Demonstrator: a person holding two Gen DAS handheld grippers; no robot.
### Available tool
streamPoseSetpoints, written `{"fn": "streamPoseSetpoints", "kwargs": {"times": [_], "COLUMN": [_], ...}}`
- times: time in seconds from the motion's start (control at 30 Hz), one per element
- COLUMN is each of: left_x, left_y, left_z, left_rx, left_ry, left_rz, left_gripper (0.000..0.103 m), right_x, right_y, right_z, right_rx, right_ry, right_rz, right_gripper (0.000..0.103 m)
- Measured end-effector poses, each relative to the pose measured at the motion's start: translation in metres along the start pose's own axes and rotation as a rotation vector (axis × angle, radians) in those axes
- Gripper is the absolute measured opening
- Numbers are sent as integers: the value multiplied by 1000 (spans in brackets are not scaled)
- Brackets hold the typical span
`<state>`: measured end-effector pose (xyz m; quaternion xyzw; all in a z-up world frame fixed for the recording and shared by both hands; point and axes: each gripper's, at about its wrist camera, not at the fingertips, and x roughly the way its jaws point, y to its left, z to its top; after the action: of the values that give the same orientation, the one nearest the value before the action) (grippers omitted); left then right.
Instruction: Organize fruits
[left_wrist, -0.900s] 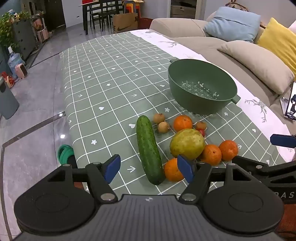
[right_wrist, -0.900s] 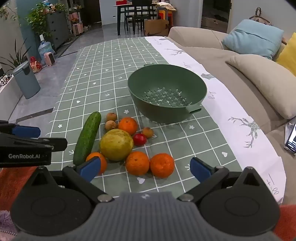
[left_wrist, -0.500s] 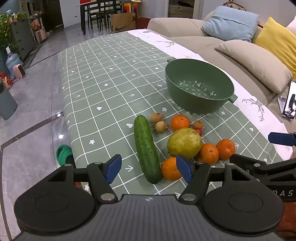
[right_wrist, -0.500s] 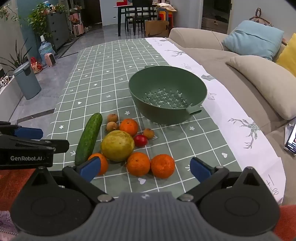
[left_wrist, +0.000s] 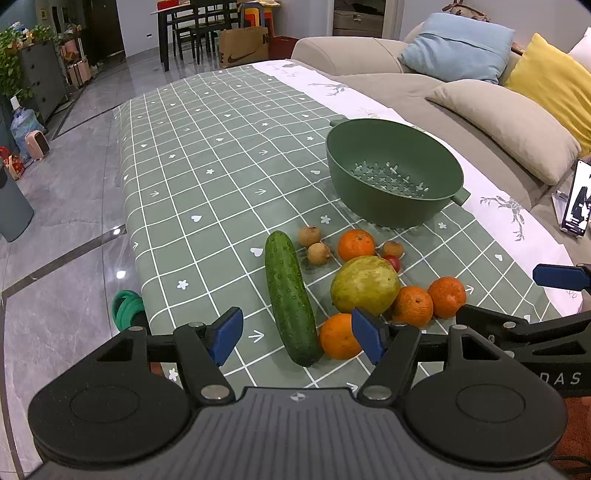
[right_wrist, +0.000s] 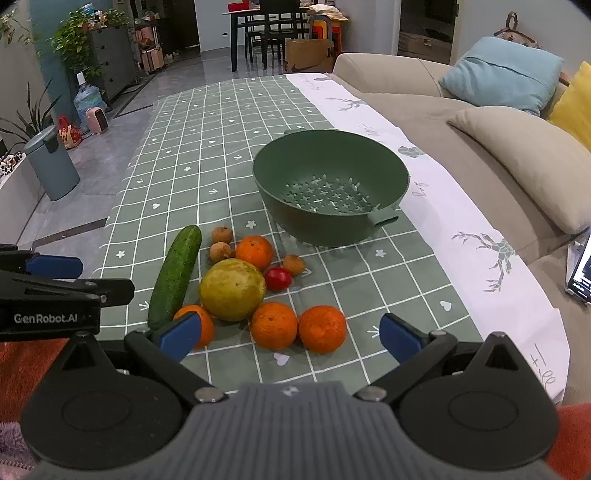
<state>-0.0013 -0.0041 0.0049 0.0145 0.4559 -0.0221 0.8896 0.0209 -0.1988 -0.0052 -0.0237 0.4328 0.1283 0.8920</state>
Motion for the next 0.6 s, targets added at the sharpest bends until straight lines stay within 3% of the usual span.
{"fn": "streamPoseSetpoints", "kwargs": {"times": [0.6], "left_x": [-1], "left_y": [-1], "left_z": [-1], "left_rx": [-2], "left_ry": [0], "left_rz": [-3], "left_gripper": [79], "right_x": [1], "right_y": [-2], "right_z": [0], "right_rx": [13], "right_ry": [11], "right_rz": [-6], "right_gripper": [98]}}
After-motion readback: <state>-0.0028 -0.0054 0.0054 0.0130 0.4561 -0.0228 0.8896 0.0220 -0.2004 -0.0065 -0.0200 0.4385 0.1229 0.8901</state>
